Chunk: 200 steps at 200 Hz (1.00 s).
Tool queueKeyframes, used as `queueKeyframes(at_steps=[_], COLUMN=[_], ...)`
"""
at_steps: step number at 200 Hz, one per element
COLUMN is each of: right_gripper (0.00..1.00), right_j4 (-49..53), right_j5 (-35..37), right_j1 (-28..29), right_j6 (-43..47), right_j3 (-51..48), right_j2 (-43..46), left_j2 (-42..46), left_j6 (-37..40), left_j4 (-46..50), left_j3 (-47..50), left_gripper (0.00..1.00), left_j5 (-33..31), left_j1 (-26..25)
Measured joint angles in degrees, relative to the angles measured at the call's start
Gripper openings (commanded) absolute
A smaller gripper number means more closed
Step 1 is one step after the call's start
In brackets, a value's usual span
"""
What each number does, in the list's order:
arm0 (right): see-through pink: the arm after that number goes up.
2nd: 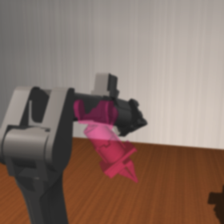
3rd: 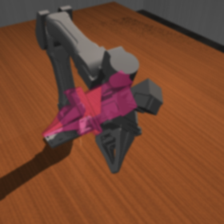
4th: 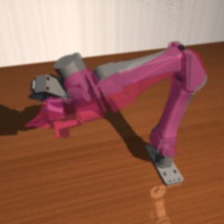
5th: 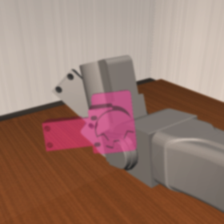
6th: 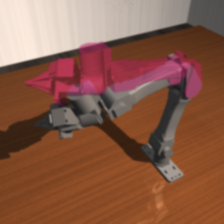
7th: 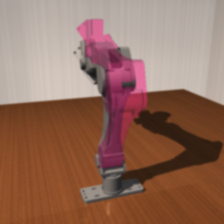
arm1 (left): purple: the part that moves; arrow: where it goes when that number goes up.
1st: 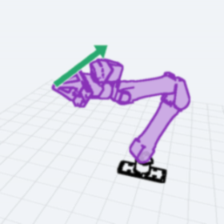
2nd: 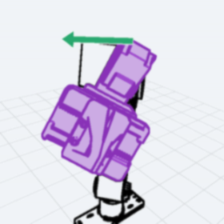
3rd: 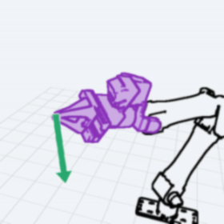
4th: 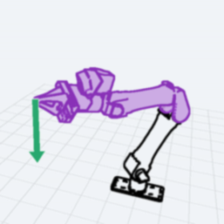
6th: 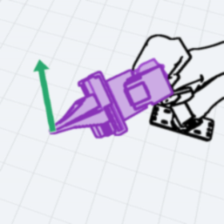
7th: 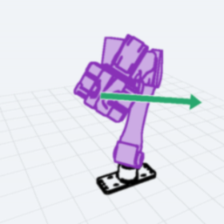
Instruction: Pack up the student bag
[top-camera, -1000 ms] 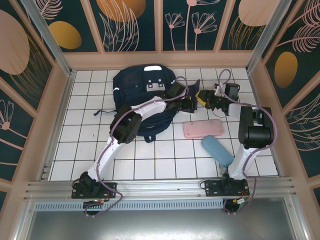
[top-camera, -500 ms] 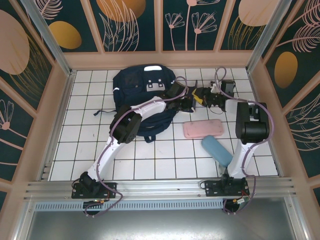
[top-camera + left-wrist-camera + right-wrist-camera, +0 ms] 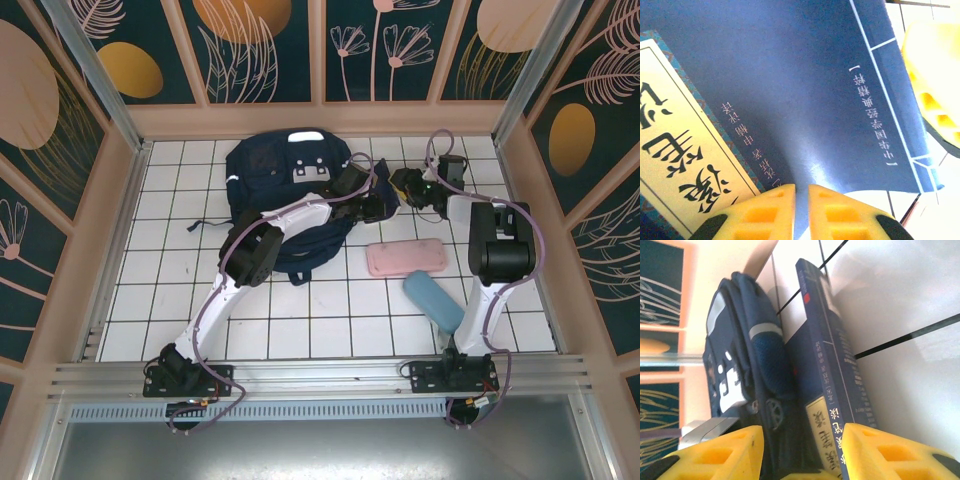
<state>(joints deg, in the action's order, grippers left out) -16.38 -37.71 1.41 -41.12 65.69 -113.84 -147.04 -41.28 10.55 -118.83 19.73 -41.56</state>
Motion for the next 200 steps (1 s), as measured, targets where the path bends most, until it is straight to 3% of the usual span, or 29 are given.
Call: queueKeyframes(at_steps=[52,117,149,200], right_gripper=[0.54,0.6,0.58,0.54], right_j4=[-2.91,0.81,8.74,26.77], right_j5=[6.38,6.91,9.31,17.9], right_j1=[0.17,0.63,0.96,3.98], right_j6=[-4.46,-5.73,-3.72,5.4], right_j3=[-4.61,-3.69,-1.31,2.05], right_j2=[2.95,4.15,4.15,4.0], left_j2=[0.0,0.11,0.52,2.27], left_j6=[0.0,-0.22,-0.15,2.49], left_j4=[-0.37,-0.57,-1.42,-0.44], left_j3=[0.24,0.5,1.33,2.6], left_gripper=[0.16,0.16,0.16,0.36], left_j5=[0.68,0.87,0.85,1.09], left_j1=[0.04,0.22,0.22,0.22])
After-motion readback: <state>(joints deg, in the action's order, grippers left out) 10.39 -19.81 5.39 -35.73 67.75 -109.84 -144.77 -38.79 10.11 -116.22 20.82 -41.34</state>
